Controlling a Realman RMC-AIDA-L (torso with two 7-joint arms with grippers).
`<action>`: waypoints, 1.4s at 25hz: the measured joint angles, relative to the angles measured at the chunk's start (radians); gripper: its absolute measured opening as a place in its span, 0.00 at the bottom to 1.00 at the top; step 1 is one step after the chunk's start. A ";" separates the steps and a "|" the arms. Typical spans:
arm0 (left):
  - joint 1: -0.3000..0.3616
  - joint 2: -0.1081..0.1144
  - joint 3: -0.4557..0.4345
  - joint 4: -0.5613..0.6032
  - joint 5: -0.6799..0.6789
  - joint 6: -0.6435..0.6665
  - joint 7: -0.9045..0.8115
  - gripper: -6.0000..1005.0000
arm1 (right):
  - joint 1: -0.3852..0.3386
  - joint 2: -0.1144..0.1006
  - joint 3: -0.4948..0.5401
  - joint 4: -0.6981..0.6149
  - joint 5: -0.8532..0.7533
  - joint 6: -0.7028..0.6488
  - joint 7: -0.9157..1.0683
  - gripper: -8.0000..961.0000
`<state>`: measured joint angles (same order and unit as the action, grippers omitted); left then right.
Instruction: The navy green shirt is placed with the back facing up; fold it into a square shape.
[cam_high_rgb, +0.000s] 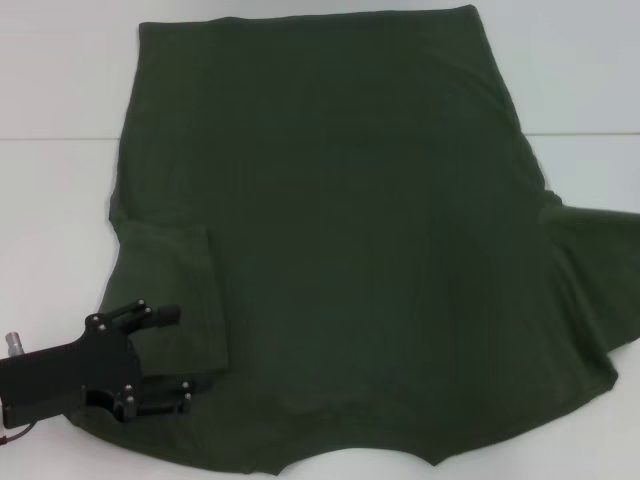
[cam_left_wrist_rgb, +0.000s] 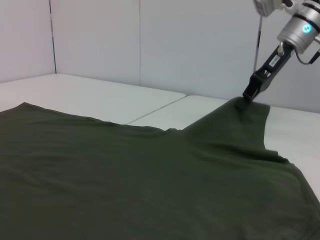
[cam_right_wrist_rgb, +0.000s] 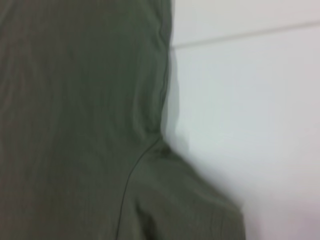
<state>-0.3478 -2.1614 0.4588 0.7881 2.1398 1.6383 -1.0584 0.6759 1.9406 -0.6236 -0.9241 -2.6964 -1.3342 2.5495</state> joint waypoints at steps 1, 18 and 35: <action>0.000 0.000 0.000 0.000 0.000 0.000 0.000 0.92 | 0.003 0.000 0.006 -0.008 0.001 -0.006 -0.002 0.03; 0.006 0.000 0.000 0.004 0.009 0.000 0.000 0.92 | 0.202 0.068 -0.176 0.020 -0.003 -0.036 0.041 0.03; 0.018 0.000 0.000 0.009 0.009 0.000 0.014 0.92 | 0.266 0.099 -0.309 0.069 0.117 -0.059 0.102 0.28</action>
<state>-0.3297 -2.1613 0.4586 0.7966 2.1492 1.6384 -1.0446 0.9418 2.0400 -0.9327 -0.8552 -2.5791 -1.3927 2.6517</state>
